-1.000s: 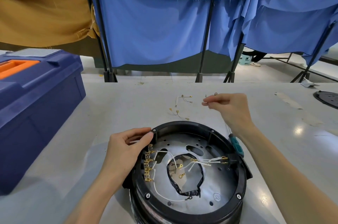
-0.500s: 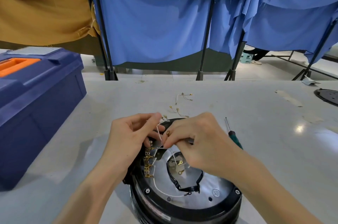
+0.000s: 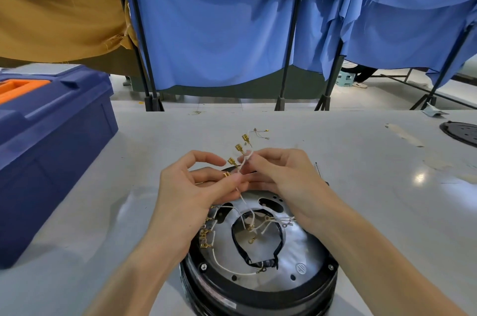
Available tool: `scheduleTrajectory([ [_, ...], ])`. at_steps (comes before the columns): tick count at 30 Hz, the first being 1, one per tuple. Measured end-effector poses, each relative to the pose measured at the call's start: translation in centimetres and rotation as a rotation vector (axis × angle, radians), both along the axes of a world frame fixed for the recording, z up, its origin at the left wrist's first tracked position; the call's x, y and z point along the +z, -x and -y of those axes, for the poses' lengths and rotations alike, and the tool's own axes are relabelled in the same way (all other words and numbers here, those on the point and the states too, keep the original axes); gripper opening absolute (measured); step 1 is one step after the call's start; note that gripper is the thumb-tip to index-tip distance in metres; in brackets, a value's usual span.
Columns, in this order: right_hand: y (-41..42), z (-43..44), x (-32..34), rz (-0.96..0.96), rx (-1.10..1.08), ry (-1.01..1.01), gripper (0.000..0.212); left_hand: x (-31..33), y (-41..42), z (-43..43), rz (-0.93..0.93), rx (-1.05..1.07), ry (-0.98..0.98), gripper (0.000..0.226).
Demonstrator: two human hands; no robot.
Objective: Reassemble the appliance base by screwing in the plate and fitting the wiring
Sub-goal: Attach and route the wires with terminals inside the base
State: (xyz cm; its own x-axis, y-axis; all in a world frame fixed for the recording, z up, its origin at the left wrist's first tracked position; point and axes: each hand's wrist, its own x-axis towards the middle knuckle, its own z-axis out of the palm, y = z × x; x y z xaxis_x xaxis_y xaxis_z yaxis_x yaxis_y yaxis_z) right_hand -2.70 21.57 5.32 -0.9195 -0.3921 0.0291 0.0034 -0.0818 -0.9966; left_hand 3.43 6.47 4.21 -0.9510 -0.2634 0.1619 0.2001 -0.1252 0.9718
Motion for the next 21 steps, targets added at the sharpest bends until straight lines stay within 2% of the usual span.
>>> scheduleTrajectory([
  [7, -0.2, -0.1, 0.0, 0.048, 0.073, 0.157, 0.029, -0.2, 0.0, -0.7, -0.012, 0.008, -0.035, 0.021],
  [11, -0.2, 0.1, -0.3, 0.044, 0.011, 0.185, 0.016, -0.3, 0.0, -0.6, 0.012, -0.024, 0.014, 0.019],
  [14, 0.1, -0.1, -0.3, 0.063, -0.045, 0.158, 0.013, 0.1, -0.2, -0.3, 0.003, -0.043, 0.099, 0.027],
  [18, 0.4, -0.9, 0.3, 0.112, 0.032, -0.038, 0.018, 0.1, 0.2, 1.9, -0.041, 0.323, 0.299, 0.017],
  [21, 0.2, -0.9, 0.1, 0.14, 0.144, -0.177, 0.02, -1.4, 0.0, 3.3, 0.041, 0.496, 0.404, 0.014],
])
